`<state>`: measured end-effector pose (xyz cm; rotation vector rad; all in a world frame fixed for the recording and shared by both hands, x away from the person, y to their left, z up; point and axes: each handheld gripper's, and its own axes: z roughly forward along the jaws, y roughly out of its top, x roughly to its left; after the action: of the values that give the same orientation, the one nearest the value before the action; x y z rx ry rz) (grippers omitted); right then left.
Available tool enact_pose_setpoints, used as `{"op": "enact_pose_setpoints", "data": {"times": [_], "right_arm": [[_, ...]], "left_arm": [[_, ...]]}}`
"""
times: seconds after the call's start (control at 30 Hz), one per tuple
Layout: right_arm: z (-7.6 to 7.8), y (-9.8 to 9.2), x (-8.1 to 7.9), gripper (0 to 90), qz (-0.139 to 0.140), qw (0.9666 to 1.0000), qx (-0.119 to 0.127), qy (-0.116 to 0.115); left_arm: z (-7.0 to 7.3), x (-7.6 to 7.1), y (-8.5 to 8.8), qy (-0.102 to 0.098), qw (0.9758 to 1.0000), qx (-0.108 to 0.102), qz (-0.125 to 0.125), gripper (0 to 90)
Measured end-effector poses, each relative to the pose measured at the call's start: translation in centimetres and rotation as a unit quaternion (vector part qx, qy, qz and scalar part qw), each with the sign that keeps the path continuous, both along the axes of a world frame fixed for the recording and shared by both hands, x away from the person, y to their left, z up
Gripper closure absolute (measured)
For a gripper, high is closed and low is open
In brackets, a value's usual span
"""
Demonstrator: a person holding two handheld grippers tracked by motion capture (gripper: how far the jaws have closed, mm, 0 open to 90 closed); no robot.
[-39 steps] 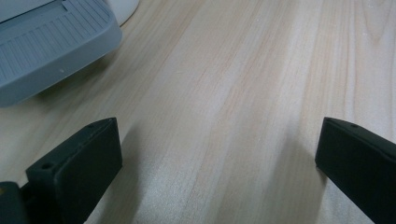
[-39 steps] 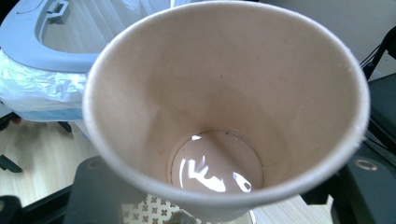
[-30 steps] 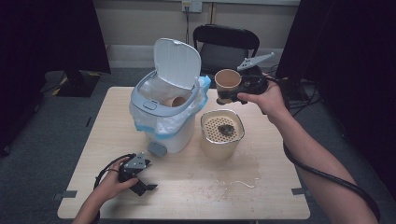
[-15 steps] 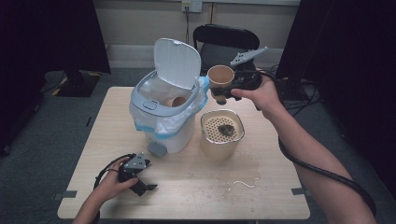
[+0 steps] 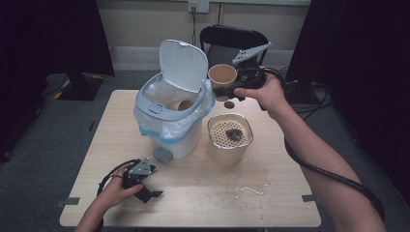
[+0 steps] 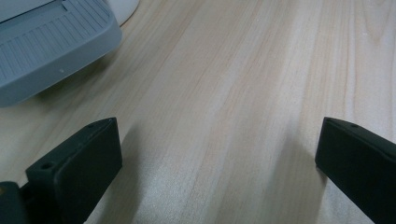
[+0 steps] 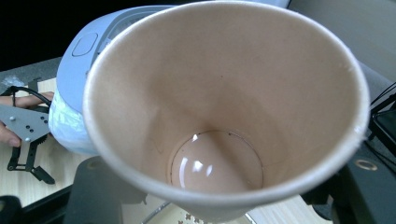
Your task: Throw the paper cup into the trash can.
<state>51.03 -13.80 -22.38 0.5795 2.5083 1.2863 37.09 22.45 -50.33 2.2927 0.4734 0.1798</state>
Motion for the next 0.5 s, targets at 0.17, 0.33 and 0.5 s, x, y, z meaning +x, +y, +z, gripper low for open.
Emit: {"op": "enact_pose_setpoints", "data": {"times": [0.17, 0.33, 0.5], "right_arm": [[0.4, 1.2, -0.2, 34.6, 0.010, 1.0000, -0.001, -0.001], [1.0, 2.4, -0.2, 34.6, 0.020, 0.9998, 0.002, 0.001], [1.5, 3.8, 0.1, 34.4, 0.029, 0.9996, 0.002, 0.000]], "left_arm": [[0.0, 0.0, 0.0, 0.000, 1.0000, -0.001, 0.000, 0.0], [0.0, 0.0, 0.0, 0.000, 1.0000, 0.000, 0.000, 0.0], [0.0, 0.0, 0.0, 0.000, 1.0000, 0.000, 0.000, 0.0]]}}
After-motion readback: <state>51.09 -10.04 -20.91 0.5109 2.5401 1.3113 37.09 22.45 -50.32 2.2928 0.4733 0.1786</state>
